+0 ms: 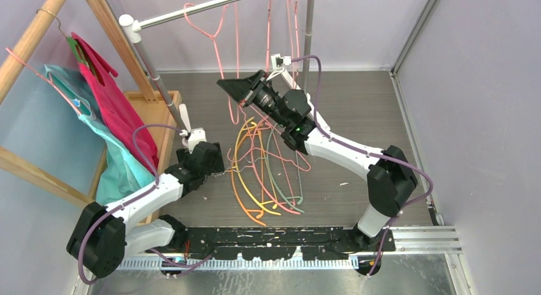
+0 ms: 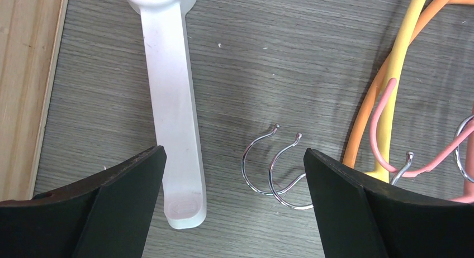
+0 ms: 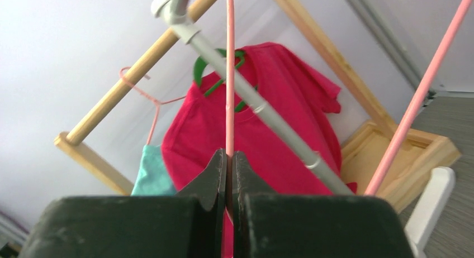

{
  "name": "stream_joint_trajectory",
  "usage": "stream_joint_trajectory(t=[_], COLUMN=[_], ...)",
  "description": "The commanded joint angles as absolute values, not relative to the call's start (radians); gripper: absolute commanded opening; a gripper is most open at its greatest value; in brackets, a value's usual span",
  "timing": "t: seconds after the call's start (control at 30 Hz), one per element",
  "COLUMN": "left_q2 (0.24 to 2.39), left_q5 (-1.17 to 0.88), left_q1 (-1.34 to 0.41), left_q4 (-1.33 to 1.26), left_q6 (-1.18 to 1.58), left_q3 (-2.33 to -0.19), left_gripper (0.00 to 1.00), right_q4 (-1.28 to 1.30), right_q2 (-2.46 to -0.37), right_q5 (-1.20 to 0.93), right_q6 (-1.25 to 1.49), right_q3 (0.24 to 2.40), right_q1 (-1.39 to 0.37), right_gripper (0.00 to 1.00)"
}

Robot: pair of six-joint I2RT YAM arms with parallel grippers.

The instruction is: Organize the hangers

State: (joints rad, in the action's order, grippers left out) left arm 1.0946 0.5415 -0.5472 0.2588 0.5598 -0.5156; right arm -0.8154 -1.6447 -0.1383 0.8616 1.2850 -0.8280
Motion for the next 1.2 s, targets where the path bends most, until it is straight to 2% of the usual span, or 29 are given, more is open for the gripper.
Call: stream_joint_trajectory(t=[0.0, 0.57, 0.77, 0.87, 0.93, 1.03, 1.17], left_q2=[1.085, 1.104, 1.110, 1.113, 1.117, 1.125, 1.136], left_q5=[0.553, 0.534, 0.534, 0.535, 0.533, 0.529, 0.528], left_q1=[-0.541, -0.542, -0.541, -0.541, -0.541, -0.541, -0.541], left_q4=[0.225, 0.229, 0.227, 0.225, 0.223, 0.217, 0.213], left_q6=[0.563, 0.565, 0.565, 0.565, 0.565, 0.569, 0.572], left_q3=[-0.538, -0.555, -0.558, -0.557, -0.557, -0.556, -0.560], left_gripper=[0.98, 0.98, 0.98, 0.98, 0.98, 0.98, 0.98], right_q4=[-0.884, -0.938, -0.926, -0.907, -0.901, -0.890, -0.888], right_q2=[-1.663, -1.590, -1.564, -1.540, -1.527, -1.520, -1.536], right_q5=[-0.114, -0.114, -0.128, -0.139, -0.145, -0.178, -0.224], right_q6=[0.944, 1.050, 1.041, 1.003, 0.987, 0.978, 1.002], right_q3=[1.292, 1.131, 1.109, 1.108, 1.104, 1.113, 1.119], right_q1=[-0.767, -0.604, -0.591, -0.591, -0.591, -0.591, -0.591], right_gripper=[0.01, 0.01, 0.22, 0.16, 0.15, 0.05, 0.01])
